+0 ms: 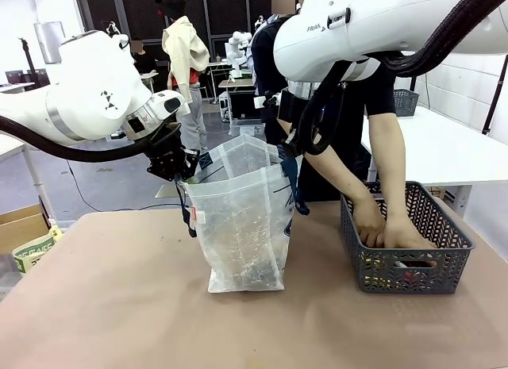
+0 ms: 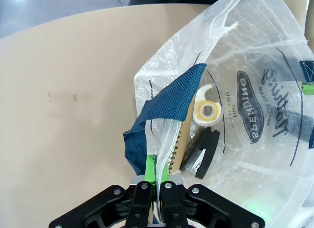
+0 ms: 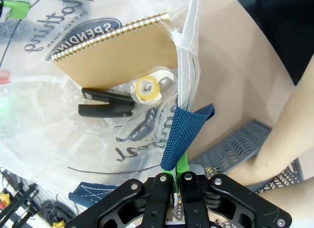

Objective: Transfer purchased items from the store into the shopping bag.
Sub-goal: Move the Reusable shopping bag to the right side of the table.

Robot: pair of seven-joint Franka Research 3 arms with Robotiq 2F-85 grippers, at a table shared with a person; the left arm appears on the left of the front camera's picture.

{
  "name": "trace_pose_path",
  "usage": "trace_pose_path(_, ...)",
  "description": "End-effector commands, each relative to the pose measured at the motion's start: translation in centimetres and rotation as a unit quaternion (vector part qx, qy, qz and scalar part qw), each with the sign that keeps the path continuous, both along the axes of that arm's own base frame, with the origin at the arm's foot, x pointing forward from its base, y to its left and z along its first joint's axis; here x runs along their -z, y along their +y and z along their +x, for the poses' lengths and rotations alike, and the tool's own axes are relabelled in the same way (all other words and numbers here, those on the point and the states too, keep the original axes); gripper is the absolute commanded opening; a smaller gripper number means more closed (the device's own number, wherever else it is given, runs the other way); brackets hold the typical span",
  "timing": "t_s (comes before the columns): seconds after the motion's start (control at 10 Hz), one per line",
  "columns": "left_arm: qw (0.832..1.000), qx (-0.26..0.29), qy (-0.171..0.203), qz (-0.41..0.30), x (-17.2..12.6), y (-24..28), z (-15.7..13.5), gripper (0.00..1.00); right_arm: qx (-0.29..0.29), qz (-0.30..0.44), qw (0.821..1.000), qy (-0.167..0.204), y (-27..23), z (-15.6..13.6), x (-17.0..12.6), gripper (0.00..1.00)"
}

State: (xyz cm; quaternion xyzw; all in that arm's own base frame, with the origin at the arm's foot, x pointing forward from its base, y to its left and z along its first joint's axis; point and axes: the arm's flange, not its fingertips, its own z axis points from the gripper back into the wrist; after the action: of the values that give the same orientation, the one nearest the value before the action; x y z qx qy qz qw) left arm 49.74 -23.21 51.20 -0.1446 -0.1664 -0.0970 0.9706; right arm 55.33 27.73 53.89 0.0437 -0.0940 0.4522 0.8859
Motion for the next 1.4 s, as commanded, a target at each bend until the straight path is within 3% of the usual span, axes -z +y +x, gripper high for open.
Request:
trace_pose_path(0.0, 1.000, -0.001, -0.002, -0.001, -0.07, 0.09, 0.00, 0.00, 0.002, 0.000, 1.000, 0.001, -0.04, 0.01, 0.07, 0.00)
trace_pose_path(1.3, 1.000, -0.001, -0.002, -0.001, -0.07, 0.09, 0.00, 0.00, 0.002, 0.000, 1.000, 0.001, -0.04, 0.01, 0.07, 0.00)
